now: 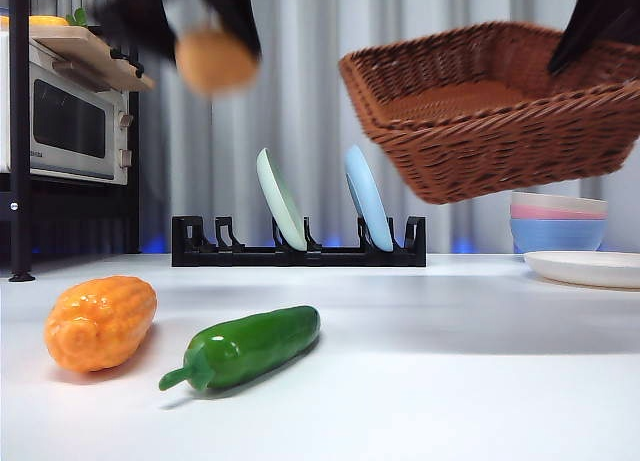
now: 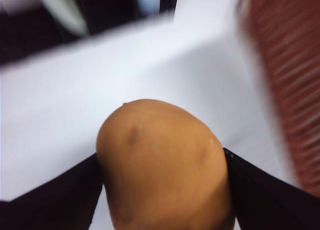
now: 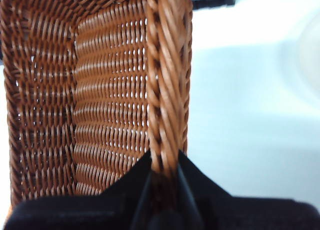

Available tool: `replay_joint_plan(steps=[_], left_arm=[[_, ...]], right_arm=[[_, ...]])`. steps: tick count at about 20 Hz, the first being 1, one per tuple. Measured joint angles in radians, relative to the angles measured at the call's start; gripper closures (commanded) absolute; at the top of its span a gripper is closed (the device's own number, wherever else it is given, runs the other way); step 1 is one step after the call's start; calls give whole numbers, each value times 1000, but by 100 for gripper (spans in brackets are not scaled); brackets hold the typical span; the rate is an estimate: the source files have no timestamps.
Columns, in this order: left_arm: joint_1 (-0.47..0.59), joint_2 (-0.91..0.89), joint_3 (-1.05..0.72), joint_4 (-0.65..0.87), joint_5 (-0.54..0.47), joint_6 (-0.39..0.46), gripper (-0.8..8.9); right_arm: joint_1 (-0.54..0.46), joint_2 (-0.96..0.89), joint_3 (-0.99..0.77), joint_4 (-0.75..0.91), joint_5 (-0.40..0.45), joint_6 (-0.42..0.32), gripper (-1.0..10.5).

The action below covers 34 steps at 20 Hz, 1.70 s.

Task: Pick up the basket,pick up the corn from the table,pick up the potato from the table,pick up the cucumber from the table,put all items into the basket

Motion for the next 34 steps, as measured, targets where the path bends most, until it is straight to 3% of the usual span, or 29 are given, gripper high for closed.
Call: replay_joint_plan(steps=[5, 7, 11, 17, 18, 20, 21, 28, 32, 34], left_arm=[[-140, -166, 0, 4, -1, -77, 821], [-229, -134, 0, 5, -29, -91, 821], [-382, -10, -1, 5, -193, -101, 822], [-441, 176, -1, 14, -206, -100, 808], [-442, 193, -3, 14, -206, -99, 730], [-442, 201, -5, 15, -205, -98, 343], [-442, 200, -5, 15, -206, -98, 260], [-446, 144, -5, 14, -208, -93, 261], [-455, -41, -5, -18, -208, -92, 261], [-455, -155, -5, -109, -222, -92, 262]], right_arm=[[87, 103, 0, 64, 0, 61, 963], [140, 131, 0, 101, 0, 86, 963], [214, 135, 0, 133, -3, 114, 963], [223, 135, 0, 129, -60, 139, 963], [223, 135, 0, 129, -72, 139, 963], [223, 135, 0, 117, -72, 139, 963], [223, 135, 0, 114, -72, 140, 963], [222, 135, 0, 105, -74, 140, 963], [221, 135, 0, 105, -73, 140, 963], [216, 135, 0, 109, -72, 140, 963]])
